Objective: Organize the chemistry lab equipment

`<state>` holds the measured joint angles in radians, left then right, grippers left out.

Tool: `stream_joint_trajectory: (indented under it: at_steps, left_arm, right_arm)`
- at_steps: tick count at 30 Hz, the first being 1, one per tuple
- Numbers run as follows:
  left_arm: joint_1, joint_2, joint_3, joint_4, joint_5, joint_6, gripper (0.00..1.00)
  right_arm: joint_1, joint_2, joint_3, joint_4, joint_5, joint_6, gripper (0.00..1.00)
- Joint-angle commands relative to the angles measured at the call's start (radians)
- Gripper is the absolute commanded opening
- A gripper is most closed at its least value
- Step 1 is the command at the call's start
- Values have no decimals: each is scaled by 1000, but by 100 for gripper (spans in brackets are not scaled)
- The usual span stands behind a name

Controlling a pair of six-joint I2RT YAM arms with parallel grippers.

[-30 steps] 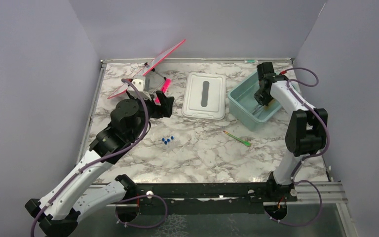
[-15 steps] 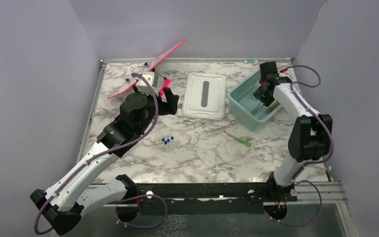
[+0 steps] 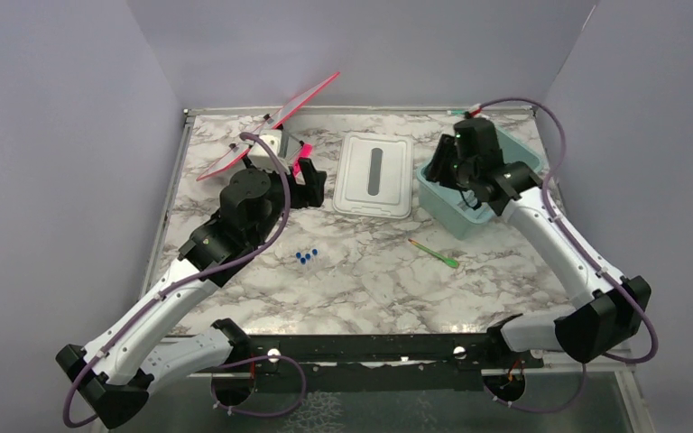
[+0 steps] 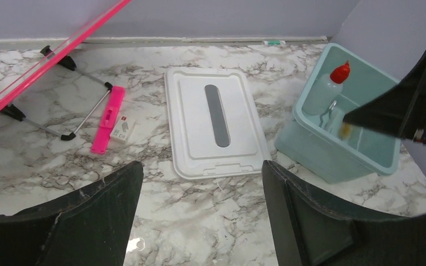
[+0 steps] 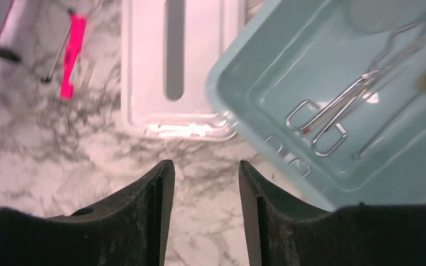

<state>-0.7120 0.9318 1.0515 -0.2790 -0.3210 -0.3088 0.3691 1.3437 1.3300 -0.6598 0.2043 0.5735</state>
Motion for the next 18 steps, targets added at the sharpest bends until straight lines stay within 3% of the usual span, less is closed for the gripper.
stream_joint_trajectory:
  at_steps: [1, 6, 9, 14, 18]
  left_arm:
    - [1, -41, 1, -6, -159, -58, 81]
    - [0, -78, -17, -46, -263, -119, 81]
    - [0, -88, -9, -64, -281, -121, 81]
    - [0, -85, 18, -80, -302, -108, 81]
    - [0, -85, 24, -82, -294, -101, 81]
  right_arm:
    - [186, 3, -59, -17, 7, -69, 51]
    - [405, 70, -107, -49, 72, -67, 52]
    - [521, 118, -161, -18, 19, -119, 52]
    - [582, 157, -280, 65, -176, -161, 54]
    - [637, 185, -308, 83, -197, -161, 54]
